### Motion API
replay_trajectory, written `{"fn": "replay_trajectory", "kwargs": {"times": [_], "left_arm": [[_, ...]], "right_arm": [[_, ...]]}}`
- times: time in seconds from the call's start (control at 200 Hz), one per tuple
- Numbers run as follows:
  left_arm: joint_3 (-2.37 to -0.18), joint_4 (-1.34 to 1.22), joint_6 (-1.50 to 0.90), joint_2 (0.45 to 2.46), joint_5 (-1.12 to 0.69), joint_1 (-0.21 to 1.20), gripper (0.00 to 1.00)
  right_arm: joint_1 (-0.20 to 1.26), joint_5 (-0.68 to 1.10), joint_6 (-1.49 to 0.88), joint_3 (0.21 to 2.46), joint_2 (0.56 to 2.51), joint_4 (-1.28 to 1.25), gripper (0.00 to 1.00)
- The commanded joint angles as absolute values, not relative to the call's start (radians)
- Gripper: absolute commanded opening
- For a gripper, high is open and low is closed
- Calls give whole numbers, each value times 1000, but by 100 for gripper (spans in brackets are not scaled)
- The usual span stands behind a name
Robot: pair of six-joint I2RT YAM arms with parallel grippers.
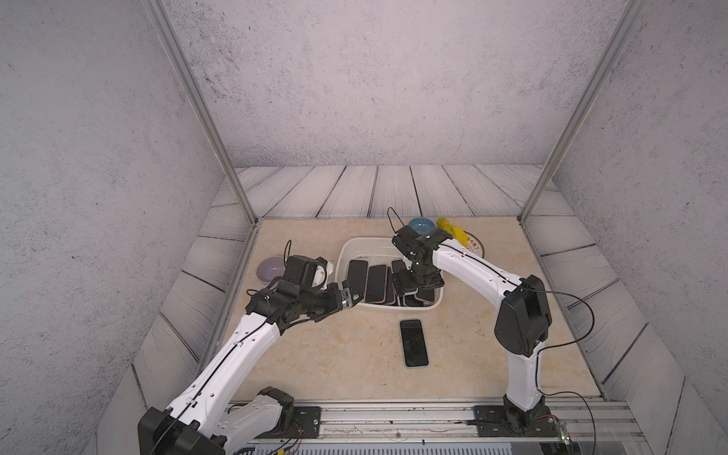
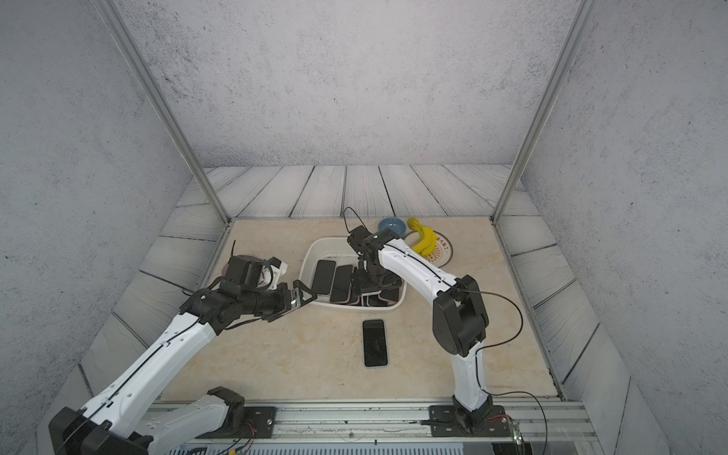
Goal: Take the phone out of the storage box
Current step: Pick up the phone from the storage box.
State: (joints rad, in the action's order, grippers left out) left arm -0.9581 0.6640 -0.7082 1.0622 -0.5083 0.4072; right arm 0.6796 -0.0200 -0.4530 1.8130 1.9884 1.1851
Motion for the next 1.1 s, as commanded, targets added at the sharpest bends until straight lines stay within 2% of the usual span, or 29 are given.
{"fn": "replay_trajectory", "kwargs": {"times": [0.0, 0.951, 1.096], "left_arm": [[-937, 689, -706, 1045, -508, 408, 98], [-967, 759, -627, 1077, -468, 400, 99], [-967, 764, -623, 1078, -464, 399, 99]], "right_arm": [[683, -14, -435, 1850, 2013, 1203, 100], [662, -79, -403, 2053, 2286, 1227, 100], [658, -86, -403, 2061, 2310, 1231, 96]]}}
